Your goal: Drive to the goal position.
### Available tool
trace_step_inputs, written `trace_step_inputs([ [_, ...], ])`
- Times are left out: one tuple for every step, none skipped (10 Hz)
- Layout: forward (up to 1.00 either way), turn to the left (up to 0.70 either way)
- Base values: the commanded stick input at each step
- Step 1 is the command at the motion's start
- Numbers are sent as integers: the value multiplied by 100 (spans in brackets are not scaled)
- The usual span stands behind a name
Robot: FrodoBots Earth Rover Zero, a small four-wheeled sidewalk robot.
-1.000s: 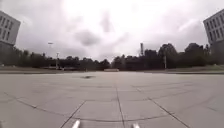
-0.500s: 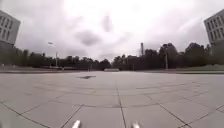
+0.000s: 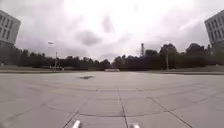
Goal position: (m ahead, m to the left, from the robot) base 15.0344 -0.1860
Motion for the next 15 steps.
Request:
trace_step_inputs([
  [70,0],
  [70,0],
  [70,0],
  [70,0],
  [70,0],
  [70,0],
  [70,0],
  [70,0],
  [70,0],
  [70,0],
  [70,0],
  [70,0],
  [70,0],
  [70,0],
  [70,0],
])
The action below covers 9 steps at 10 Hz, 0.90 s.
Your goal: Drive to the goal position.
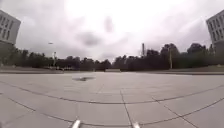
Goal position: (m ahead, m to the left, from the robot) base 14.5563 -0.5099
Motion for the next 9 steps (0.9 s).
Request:
trace_step_inputs([
  [70,0],
  [70,0],
  [70,0],
  [70,0],
  [70,0],
  [70,0],
  [70,0],
  [70,0],
  [70,0],
])
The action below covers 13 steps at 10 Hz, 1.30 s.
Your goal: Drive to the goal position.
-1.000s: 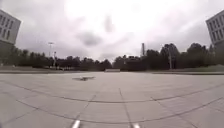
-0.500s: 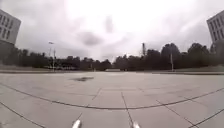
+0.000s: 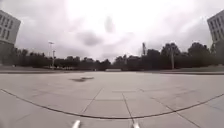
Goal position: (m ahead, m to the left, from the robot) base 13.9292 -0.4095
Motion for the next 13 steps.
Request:
trace_step_inputs([
  [70,0],
  [70,0],
  [70,0],
  [70,0],
  [70,0],
  [70,0],
  [70,0],
  [70,0],
  [70,0],
  [70,0],
  [70,0],
  [70,0],
  [70,0],
])
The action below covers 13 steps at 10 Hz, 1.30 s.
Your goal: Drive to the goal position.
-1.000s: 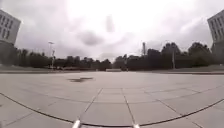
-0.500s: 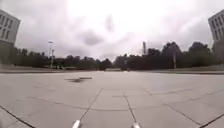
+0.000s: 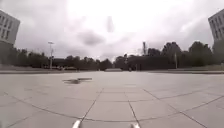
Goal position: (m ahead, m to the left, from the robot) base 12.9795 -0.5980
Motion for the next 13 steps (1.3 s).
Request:
trace_step_inputs([
  [70,0],
  [70,0],
  [70,0],
  [70,0],
  [70,0],
  [70,0],
  [70,0],
  [70,0],
  [70,0],
  [70,0],
  [70,0],
  [70,0],
  [70,0],
])
